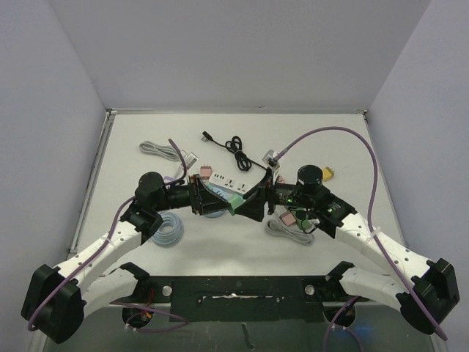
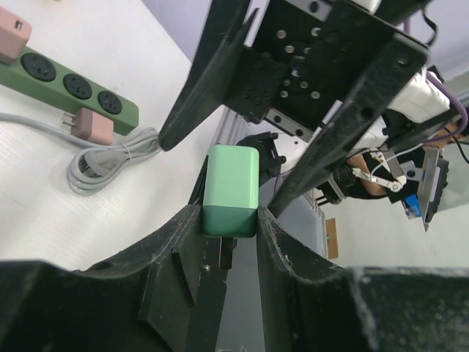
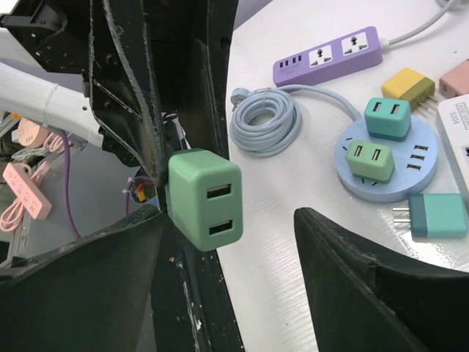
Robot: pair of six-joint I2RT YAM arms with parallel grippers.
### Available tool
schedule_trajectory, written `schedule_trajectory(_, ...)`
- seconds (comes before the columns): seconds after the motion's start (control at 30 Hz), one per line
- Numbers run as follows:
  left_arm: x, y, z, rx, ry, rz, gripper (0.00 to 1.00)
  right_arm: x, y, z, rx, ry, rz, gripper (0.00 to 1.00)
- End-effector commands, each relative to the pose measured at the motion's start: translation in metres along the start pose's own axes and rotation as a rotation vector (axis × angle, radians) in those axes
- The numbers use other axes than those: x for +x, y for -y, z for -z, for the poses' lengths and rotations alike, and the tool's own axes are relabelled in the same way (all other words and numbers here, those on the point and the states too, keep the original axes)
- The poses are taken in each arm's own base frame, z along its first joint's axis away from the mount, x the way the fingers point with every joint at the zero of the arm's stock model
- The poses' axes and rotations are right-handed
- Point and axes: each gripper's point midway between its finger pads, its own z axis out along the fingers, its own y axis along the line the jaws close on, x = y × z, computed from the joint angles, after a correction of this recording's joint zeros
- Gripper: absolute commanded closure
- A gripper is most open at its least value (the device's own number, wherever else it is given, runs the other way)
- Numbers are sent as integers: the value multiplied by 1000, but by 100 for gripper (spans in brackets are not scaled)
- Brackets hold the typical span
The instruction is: Insert the plug
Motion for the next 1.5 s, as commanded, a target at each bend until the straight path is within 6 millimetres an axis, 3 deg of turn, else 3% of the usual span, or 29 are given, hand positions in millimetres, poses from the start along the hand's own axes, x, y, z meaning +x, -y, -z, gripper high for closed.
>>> schedule_trajectory(0.0,-18,46,5,150,23,-180,79,-20,-27,-2,-126,24,48,30)
schedule_trajectory(0.13,-16,53,8,178,15,-212,79,-17,-43,-6,-218,-17,35,42)
schedule_trajectory(0.43,-12,50,8,169,-14,-213,79,-20,-47,-10,-247,-26,41,63)
schedule_trajectory(0.53,-11,49,8,165,-15,-216,79,-19,-47,-12,-257,-35,38,64)
schedule_trajectory(0.7,-10,47,8,160,-21,-217,79,-19,-44,-15,-244,-33,28,53)
schedule_trajectory(0.8,-8,47,9,163,-26,-223,79,-21,-42,-16,-234,-24,30,54)
schedule_trajectory(0.97,-8,45,10,150,-29,-228,78,-19,-39,-18,-234,-29,43,81)
schedule_trajectory(1.03,-9,42,9,126,-24,-227,69,-17,-34,-18,-209,-33,65,90)
schedule_trajectory(1.13,-15,27,8,35,5,-230,49,-13,-12,-16,-87,-43,113,100)
schedule_trajectory(1.2,-20,7,9,-75,40,-227,42,-9,10,-10,19,-66,156,100)
schedule_trajectory(1.27,-35,-9,14,-203,104,-243,39,-4,37,1,140,-105,193,100)
schedule_trajectory(1.33,-51,-39,25,-392,186,-244,38,6,68,17,262,-164,191,100)
schedule_trajectory(1.47,-54,-84,49,-674,199,-206,39,28,125,55,488,-282,144,100)
